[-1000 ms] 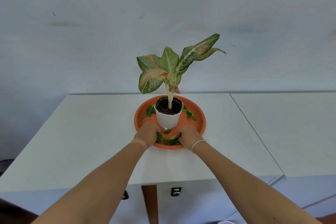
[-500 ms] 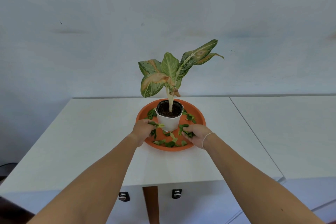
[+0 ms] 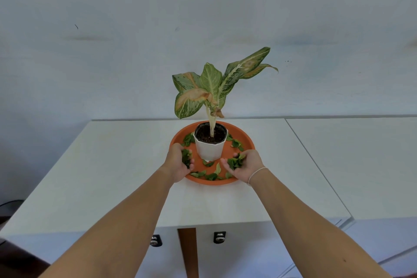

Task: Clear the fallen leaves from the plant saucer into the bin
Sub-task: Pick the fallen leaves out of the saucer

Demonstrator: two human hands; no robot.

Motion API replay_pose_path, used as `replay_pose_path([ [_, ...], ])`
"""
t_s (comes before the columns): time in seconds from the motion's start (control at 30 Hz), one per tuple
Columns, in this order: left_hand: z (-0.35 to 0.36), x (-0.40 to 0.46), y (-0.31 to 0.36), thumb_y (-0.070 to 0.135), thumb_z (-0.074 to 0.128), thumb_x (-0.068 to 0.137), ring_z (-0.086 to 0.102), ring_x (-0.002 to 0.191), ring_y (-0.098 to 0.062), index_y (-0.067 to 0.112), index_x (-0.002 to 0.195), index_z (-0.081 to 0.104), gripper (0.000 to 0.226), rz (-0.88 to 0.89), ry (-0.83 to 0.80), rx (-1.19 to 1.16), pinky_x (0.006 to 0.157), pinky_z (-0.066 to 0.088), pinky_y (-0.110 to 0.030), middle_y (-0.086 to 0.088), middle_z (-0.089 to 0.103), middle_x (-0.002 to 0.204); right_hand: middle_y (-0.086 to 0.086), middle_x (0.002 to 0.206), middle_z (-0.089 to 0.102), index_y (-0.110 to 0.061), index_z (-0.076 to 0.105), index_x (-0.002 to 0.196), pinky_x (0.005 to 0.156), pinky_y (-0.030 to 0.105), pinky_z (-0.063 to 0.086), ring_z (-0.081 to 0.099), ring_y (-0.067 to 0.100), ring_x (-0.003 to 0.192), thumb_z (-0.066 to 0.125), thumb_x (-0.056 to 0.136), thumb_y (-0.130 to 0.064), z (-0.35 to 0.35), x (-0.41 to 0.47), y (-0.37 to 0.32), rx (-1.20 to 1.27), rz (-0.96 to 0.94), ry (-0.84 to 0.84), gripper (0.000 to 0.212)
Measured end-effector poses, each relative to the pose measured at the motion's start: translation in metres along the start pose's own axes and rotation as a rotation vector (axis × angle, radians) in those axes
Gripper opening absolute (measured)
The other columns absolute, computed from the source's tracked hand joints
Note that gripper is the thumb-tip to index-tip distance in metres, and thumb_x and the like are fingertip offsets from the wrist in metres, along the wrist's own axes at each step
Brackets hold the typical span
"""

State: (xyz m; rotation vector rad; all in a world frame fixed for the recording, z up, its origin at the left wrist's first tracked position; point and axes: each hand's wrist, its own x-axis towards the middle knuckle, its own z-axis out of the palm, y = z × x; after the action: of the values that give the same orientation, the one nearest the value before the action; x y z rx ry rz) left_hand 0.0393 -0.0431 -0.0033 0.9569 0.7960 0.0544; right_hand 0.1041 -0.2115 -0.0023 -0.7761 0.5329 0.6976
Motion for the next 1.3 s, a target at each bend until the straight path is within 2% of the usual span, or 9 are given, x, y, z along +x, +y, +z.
replay_pose_path([
  [0.13, -0.001, 0.003, 0.001, 0.028, 0.041, 0.095, 0.036, 0.056, -0.013, 0.012, 0.068, 0.04, 0.031, -0.008, -0.014, 0.057, 0.048, 0.032, -0.021, -0.003, 0.036, 0.065, 0.003, 0.066, 0.038, -0.009, 0.045, 0.078, 0.046, 0.026, 0.051, 0.042, 0.018, 0.06, 0.041, 0.093, -0.02, 0.0, 0.0, -0.002, -0.042, -0.022, 0.026, 0.019],
  [0.27, -0.003, 0.005, 0.001, 0.03, 0.049, 0.096, 0.036, 0.053, -0.009, 0.01, 0.073, 0.047, 0.031, 0.022, 0.004, 0.173, 0.034, 0.032, -0.013, -0.004, 0.045, 0.067, -0.002, 0.061, 0.031, -0.013, 0.037, 0.063, 0.025, 0.011, 0.022, 0.026, 0.01, 0.051, 0.048, 0.096, -0.03, -0.001, 0.006, -0.004, -0.254, -0.019, 0.067, 0.039],
  [0.43, -0.001, 0.003, 0.002, 0.009, 0.038, 0.099, 0.033, 0.054, -0.008, 0.007, 0.124, 0.054, 0.03, 0.09, -0.005, 0.308, 0.032, 0.029, -0.012, -0.003, 0.049, 0.075, 0.004, 0.064, 0.046, -0.011, 0.044, 0.065, 0.027, 0.014, 0.02, 0.029, 0.011, 0.047, 0.044, 0.099, -0.03, 0.003, 0.007, -0.004, -0.752, -0.152, 0.12, 0.039],
  [0.53, -0.003, 0.006, 0.002, 0.002, 0.031, 0.098, 0.035, 0.054, -0.012, 0.009, 0.138, 0.045, 0.043, 0.179, 0.011, 0.566, 0.037, 0.031, -0.018, -0.004, 0.052, 0.076, 0.004, 0.08, 0.056, -0.009, 0.066, 0.081, 0.051, 0.025, 0.043, 0.048, 0.019, 0.065, 0.038, 0.1, -0.021, 0.008, 0.007, -0.006, -1.228, -0.321, 0.174, 0.035],
  [0.6, -0.001, 0.007, 0.003, 0.006, 0.027, 0.098, 0.053, 0.069, -0.021, 0.009, 0.13, 0.053, 0.041, 0.27, 0.039, 0.848, 0.055, 0.045, -0.028, -0.007, 0.058, 0.09, 0.006, 0.108, 0.062, -0.006, 0.071, 0.105, 0.085, 0.033, 0.047, 0.058, 0.026, 0.099, 0.038, 0.1, -0.016, 0.009, 0.011, -0.007, -1.545, -0.42, 0.2, 0.035],
  [0.7, 0.0, 0.007, 0.004, 0.017, 0.027, 0.1, 0.055, 0.1, -0.027, 0.005, 0.108, 0.061, 0.037, 0.409, 0.01, 1.33, 0.084, 0.043, -0.035, -0.011, 0.059, 0.11, 0.009, 0.094, 0.068, -0.004, 0.069, 0.089, 0.076, 0.029, 0.045, 0.06, 0.021, 0.085, 0.038, 0.1, -0.032, 0.008, 0.015, -0.006, -1.854, -0.41, 0.185, 0.043],
  [0.87, 0.001, 0.011, 0.002, 0.044, 0.046, 0.093, 0.049, 0.069, -0.016, 0.017, 0.062, 0.049, 0.041, 0.373, -0.062, 1.704, 0.061, 0.037, -0.024, 0.002, 0.048, 0.063, 0.003, 0.069, 0.058, -0.015, 0.055, 0.072, 0.068, 0.027, 0.049, 0.055, 0.014, 0.065, 0.048, 0.087, -0.056, 0.008, 0.023, 0.005, -2.156, -0.444, 0.182, 0.044],
  [1.1, 0.005, 0.008, -0.002, 0.046, 0.064, 0.08, 0.054, 0.076, -0.016, 0.024, 0.059, 0.043, 0.037, 0.337, -0.037, 1.848, 0.066, 0.042, -0.026, 0.005, 0.052, 0.067, -0.001, 0.104, 0.068, -0.025, 0.056, 0.119, 0.079, 0.032, 0.054, 0.064, 0.021, 0.094, 0.055, 0.068, -0.072, 0.009, 0.027, 0.021, -2.288, -0.567, 0.18, 0.07],
  [1.3, 0.009, 0.003, -0.008, 0.019, 0.051, 0.09, 0.061, 0.087, -0.028, 0.018, 0.057, 0.037, 0.037, 0.413, 0.0, 1.9, 0.065, 0.04, -0.028, -0.013, 0.061, 0.086, 0.004, 0.101, 0.066, -0.015, 0.062, 0.11, 0.069, 0.029, 0.042, 0.058, 0.021, 0.086, 0.056, 0.085, -0.052, 0.013, 0.029, 0.022, -2.402, -0.468, 0.141, 0.046],
])
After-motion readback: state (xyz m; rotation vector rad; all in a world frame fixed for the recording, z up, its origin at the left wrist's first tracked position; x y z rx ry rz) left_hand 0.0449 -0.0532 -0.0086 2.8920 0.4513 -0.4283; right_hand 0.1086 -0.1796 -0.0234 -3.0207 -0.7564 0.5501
